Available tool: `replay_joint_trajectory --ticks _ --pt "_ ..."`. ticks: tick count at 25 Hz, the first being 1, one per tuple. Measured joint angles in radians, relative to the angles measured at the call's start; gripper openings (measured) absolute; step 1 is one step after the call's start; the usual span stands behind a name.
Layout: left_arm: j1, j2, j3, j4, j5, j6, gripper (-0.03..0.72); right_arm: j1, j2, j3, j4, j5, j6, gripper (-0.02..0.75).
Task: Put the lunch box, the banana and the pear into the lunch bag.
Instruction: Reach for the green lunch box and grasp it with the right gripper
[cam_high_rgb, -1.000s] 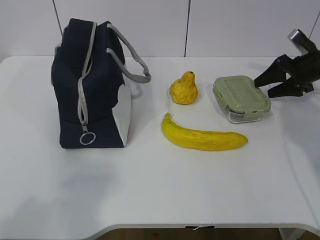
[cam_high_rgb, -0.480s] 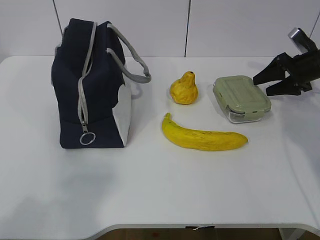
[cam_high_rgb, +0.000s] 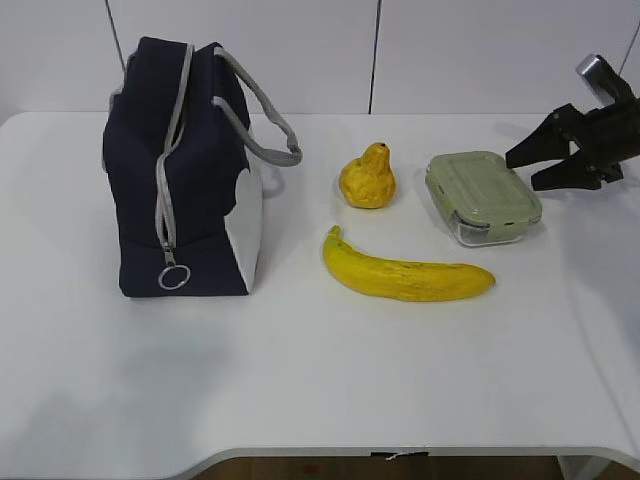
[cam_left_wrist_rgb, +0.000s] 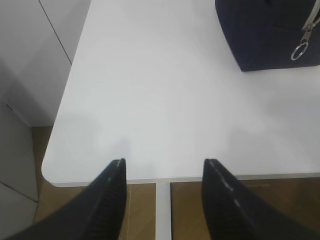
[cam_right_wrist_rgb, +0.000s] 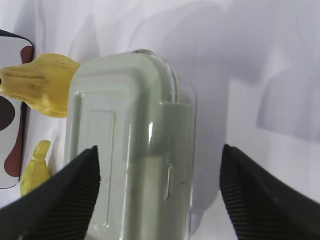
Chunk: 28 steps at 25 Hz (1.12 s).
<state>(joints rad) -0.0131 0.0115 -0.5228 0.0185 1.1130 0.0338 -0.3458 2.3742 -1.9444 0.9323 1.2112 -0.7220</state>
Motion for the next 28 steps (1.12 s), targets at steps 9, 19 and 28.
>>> replay_joint_trajectory --ticks 9,19,28 --pt "0.0 0.0 0.0 0.005 0.0 0.0 0.37 0.019 0.0 0.0 -0.013 0.0 0.004 0.589" --pt "0.0 0.0 0.0 0.007 0.0 0.0 0.37 0.025 0.0 0.0 -0.024 0.0 0.004 0.59" --pt "0.0 0.0 0.0 0.008 0.0 0.0 0.37 0.025 0.002 0.0 -0.022 0.0 0.004 0.589"
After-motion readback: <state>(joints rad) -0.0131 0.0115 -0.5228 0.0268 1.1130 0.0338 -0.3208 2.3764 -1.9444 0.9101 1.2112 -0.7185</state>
